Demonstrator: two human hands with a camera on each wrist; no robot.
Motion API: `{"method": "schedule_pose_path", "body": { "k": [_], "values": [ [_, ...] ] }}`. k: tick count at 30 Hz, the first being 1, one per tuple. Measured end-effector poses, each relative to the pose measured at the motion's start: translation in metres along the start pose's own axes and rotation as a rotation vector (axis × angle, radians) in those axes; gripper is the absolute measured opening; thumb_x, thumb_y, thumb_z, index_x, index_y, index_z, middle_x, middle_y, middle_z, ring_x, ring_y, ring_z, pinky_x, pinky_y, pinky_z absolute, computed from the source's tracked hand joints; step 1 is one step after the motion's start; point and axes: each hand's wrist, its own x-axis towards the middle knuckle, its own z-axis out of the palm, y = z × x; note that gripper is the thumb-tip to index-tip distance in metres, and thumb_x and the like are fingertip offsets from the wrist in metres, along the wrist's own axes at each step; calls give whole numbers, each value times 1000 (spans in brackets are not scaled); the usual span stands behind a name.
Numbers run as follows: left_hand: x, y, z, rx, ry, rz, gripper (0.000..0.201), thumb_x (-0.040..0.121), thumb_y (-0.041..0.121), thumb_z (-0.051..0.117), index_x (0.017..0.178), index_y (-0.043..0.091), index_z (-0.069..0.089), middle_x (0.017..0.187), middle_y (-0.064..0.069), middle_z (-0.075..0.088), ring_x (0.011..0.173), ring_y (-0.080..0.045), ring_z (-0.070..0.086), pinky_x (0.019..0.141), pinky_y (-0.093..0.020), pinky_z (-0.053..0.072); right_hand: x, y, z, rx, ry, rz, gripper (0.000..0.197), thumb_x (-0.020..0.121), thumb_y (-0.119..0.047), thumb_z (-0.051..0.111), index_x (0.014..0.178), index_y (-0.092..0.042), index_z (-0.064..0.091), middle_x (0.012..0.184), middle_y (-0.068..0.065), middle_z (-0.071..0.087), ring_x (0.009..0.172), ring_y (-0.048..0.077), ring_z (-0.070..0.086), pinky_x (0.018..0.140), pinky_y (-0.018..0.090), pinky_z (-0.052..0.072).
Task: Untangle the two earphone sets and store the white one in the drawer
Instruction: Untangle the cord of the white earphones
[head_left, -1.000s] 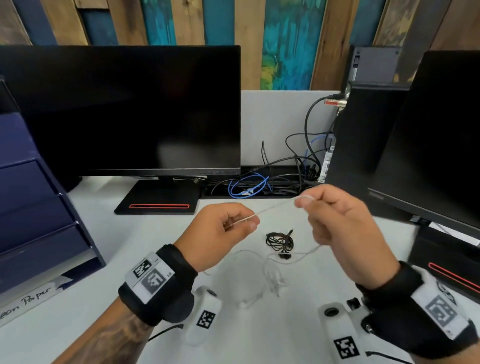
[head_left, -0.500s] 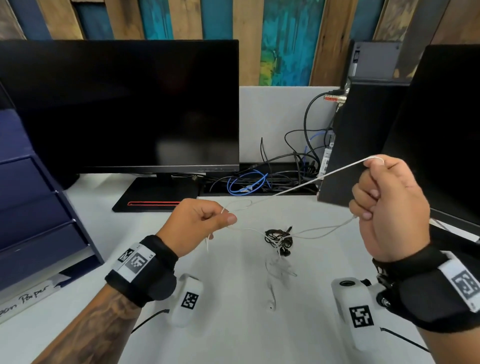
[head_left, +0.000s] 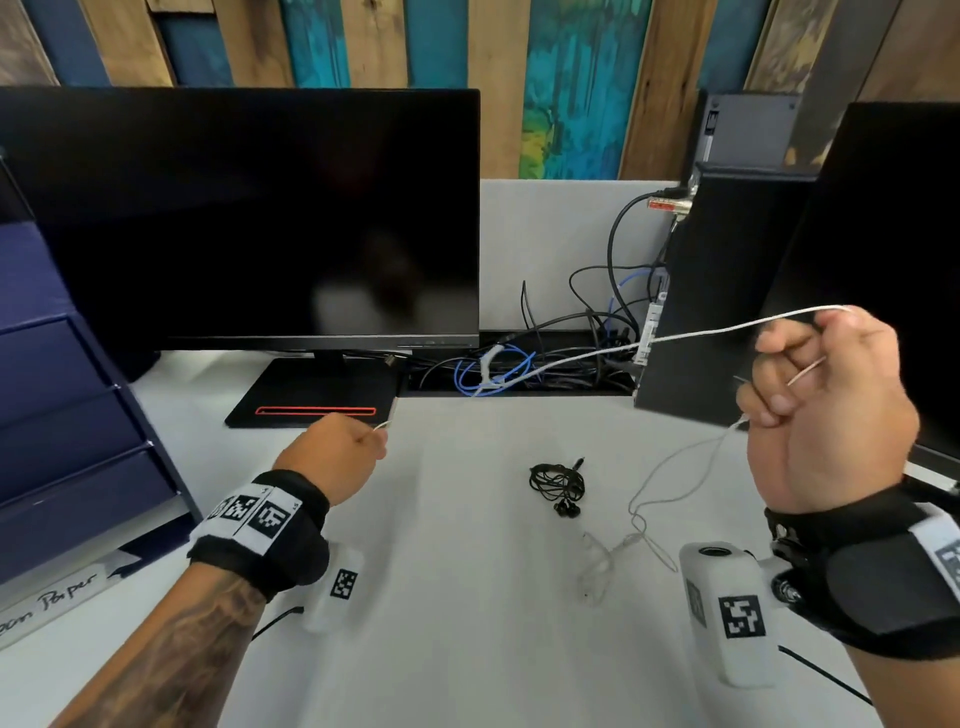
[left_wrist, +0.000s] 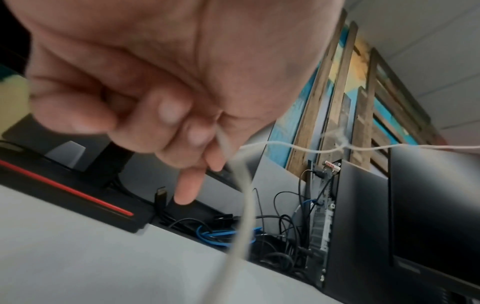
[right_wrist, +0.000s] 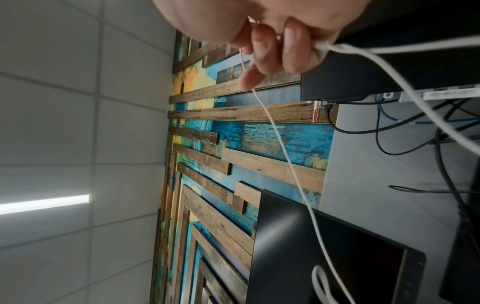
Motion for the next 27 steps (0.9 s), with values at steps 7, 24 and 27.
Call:
{"method": "schedule_pose_path", "body": {
  "k": [7,24,27],
  "values": [
    [3,-7,4,21,-33,-58,28,98,27,53,83,7,67,80,-6,66,76,-28,63,69,-30,48,-3,-3,2,-56,-34,19,19,107,-18,35,94,-23,48,84,4,69,46,13,35,46,24,26],
    [-87,99,33,-796,-368,622,13,90,16,68,99,6,68,95,-8,72,90,-14,68,83,-27,53,-50,20,75,42,-628,439,10,90,-17,60,84,-13,52,133,4,67,116,28,68,88,35,57],
    [-83,96,23,-857,-289,561,19,95,17,59,86,4,68,60,-3,59,56,-15,55,67,-23,47,-35,17,74,-91,-554,305,8,89,-18,64,85,-16,57,123,-1,72,107,22,70,81,31,56]
  ]
}}
